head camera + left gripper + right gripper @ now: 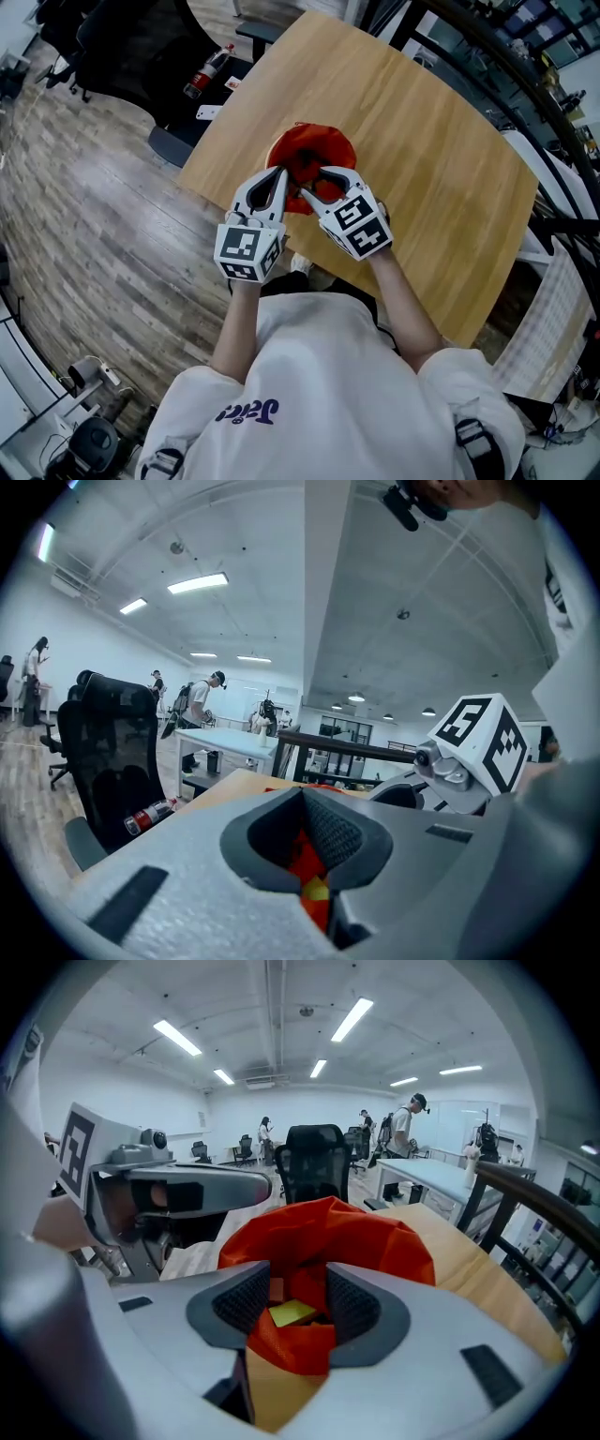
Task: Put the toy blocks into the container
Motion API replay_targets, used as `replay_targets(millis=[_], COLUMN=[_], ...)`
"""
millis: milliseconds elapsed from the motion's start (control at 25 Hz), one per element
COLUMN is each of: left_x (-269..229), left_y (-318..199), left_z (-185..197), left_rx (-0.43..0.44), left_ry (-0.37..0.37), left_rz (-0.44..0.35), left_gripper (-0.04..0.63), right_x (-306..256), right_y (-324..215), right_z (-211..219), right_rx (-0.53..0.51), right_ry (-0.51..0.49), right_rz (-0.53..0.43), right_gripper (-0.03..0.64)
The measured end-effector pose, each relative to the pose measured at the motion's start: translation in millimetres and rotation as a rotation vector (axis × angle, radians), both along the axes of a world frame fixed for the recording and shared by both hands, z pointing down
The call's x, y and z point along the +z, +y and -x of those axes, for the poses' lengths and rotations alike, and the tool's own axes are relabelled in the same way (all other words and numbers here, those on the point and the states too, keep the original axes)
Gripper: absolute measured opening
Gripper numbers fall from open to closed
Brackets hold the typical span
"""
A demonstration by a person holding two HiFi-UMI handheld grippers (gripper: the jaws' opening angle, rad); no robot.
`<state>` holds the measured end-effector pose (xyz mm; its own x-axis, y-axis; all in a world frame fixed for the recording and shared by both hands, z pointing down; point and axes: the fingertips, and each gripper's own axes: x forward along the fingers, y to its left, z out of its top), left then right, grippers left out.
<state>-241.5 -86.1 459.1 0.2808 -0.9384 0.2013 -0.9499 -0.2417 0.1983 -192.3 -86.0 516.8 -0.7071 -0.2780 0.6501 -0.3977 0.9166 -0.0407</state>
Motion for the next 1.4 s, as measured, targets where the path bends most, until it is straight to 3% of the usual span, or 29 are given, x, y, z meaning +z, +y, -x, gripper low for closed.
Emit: replay_targets(millis=[360, 640, 1000, 1280, 1400], left_x=[-14, -43, -67, -90, -92], left_y=[-12, -28, -11, 1, 5], left_z=[-36, -130, -255, -299, -305], left_rx=[0.096, 0.315, 0.594, 0.655, 0.667], left_ry=[-0.001, -0.004, 0.005, -0.009, -0.015], left_rz=[-0.039, -0.115, -0.194, -0.271, -0.274], left_gripper=[0.014, 0.014, 0.014, 0.014, 0.014], right_x=[-39, -83, -104, -129, -134], right_y=[-21, -23, 12, 41, 47], right_z=[-56, -162, -284, -335, -349], right_rx=[0.259, 0.587, 0.988, 1.132, 1.172], right_ry=[-0.136, -0.234, -0.211, -0.171, -0.185], right_rz=[-0.160, -0.310, -0.436, -0.577, -0.586], right_gripper=[0.170, 0.075, 0.015, 0.012, 0.012])
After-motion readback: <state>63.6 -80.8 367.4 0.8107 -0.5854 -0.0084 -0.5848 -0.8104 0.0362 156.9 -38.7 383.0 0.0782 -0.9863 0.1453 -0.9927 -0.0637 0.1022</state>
